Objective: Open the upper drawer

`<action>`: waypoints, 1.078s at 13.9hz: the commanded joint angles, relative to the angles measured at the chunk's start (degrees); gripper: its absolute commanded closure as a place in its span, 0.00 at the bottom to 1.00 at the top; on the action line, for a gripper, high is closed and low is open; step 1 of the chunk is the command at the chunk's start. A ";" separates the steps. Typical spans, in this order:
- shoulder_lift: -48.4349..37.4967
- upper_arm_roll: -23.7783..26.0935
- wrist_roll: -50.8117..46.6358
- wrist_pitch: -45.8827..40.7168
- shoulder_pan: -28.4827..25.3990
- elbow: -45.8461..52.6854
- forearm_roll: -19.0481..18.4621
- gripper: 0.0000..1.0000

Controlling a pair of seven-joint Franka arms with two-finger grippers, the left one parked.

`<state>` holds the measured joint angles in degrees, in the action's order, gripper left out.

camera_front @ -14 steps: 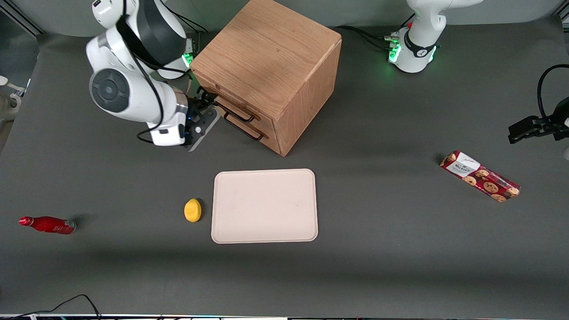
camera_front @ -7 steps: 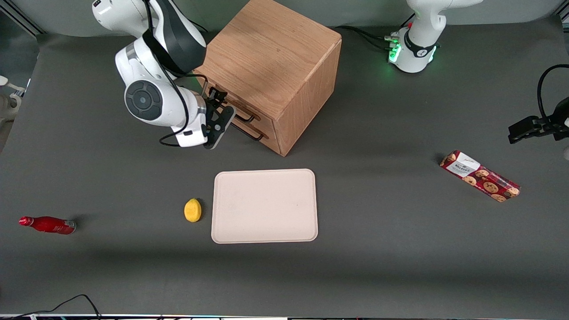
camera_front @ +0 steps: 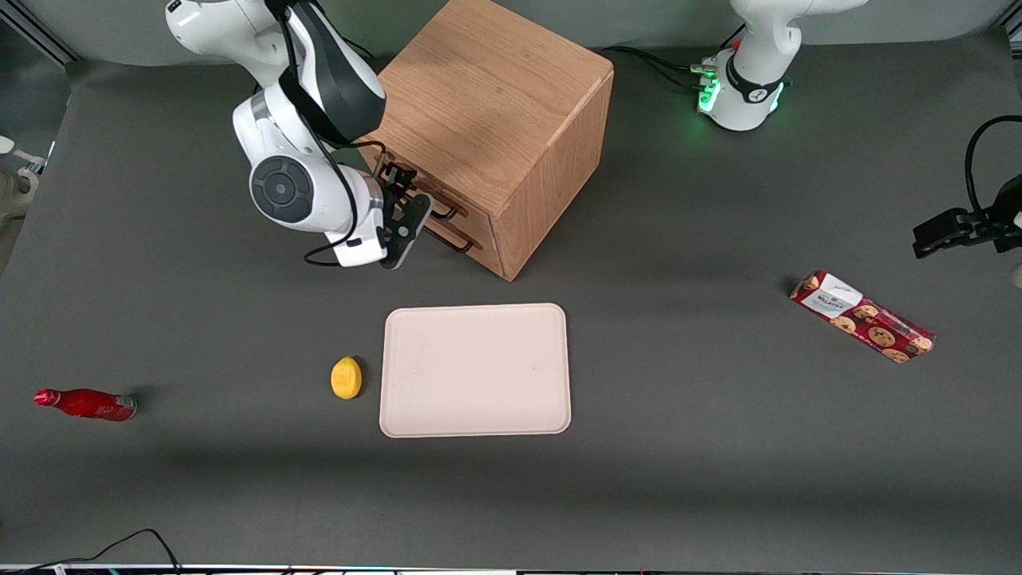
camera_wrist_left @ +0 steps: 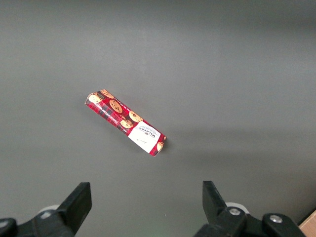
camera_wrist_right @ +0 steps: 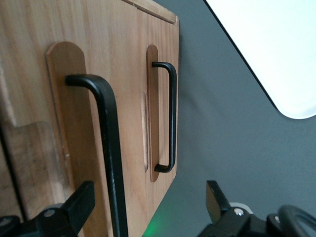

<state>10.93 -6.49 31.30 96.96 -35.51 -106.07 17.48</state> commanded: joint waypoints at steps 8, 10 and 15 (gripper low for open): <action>1.72 0.25 6.74 4.11 2.19 -1.25 1.24 0.00; 2.95 0.34 8.76 4.20 4.56 0.50 0.80 0.00; 6.72 0.34 14.57 3.94 7.90 6.30 0.54 0.00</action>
<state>14.72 -6.32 42.96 101.31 -28.77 -103.86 17.52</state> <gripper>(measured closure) 0.000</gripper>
